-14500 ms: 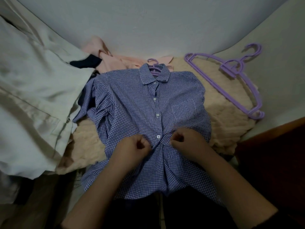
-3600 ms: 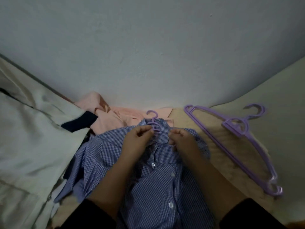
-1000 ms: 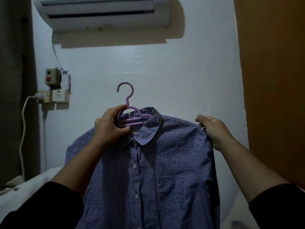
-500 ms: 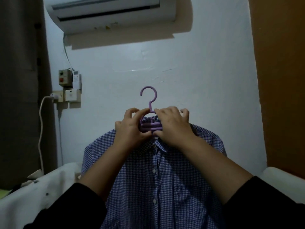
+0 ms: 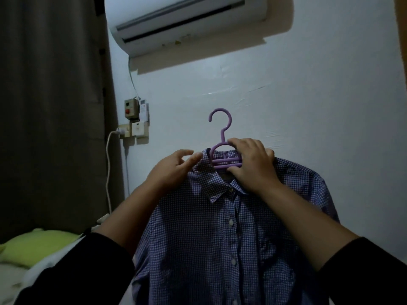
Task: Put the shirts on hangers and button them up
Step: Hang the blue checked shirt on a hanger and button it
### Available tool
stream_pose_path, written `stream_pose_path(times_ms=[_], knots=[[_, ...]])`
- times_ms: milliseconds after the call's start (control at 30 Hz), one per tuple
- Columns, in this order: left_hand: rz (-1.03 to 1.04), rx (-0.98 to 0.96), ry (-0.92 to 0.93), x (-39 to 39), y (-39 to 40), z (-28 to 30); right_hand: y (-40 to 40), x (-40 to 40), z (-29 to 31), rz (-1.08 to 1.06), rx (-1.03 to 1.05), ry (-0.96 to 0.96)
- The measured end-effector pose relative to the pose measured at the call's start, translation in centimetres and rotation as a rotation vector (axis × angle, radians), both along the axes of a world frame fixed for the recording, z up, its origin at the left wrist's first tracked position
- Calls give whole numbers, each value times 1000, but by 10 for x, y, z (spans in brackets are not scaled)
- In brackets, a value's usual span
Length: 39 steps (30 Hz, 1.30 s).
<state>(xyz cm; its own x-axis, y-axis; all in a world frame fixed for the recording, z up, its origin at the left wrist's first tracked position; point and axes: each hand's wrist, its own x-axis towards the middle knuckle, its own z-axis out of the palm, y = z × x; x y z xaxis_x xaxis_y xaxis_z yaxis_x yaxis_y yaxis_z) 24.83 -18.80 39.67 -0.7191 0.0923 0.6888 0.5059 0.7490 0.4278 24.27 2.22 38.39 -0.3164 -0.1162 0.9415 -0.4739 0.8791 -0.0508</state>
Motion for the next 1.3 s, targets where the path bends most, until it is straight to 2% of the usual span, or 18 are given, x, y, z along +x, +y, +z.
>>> stream_pose_path(times_ms=[100,167,233,367,500,633,767,900,1067,1200,1300], knots=[[-10,-35,18,1,-7,-2,-2,1,6,12,-26,-14],[2,-87,101,0,-10,-4,-3,1,9,10,-26,-23],[90,-136,172,-4,-14,-6,-3,0,10,-7,-13,-34],[198,-157,185,-1,-17,-6,-1,-5,8,-73,-29,-108],[119,-16,112,2,-31,-8,14,-12,3,-6,-179,-186],[178,52,332,-1,-37,-12,21,-14,1,110,-171,-212],[47,65,206,5,-30,-14,19,-14,4,137,-156,-183],[308,-146,251,3,-46,-19,10,-17,10,112,-133,-176],[415,-537,291,9,-64,-25,-9,-27,15,164,-143,-175],[350,-550,379,3,-82,-32,-25,-41,14,227,-134,-198],[354,-542,373,1,-99,-38,-41,-54,11,247,-115,-214]])
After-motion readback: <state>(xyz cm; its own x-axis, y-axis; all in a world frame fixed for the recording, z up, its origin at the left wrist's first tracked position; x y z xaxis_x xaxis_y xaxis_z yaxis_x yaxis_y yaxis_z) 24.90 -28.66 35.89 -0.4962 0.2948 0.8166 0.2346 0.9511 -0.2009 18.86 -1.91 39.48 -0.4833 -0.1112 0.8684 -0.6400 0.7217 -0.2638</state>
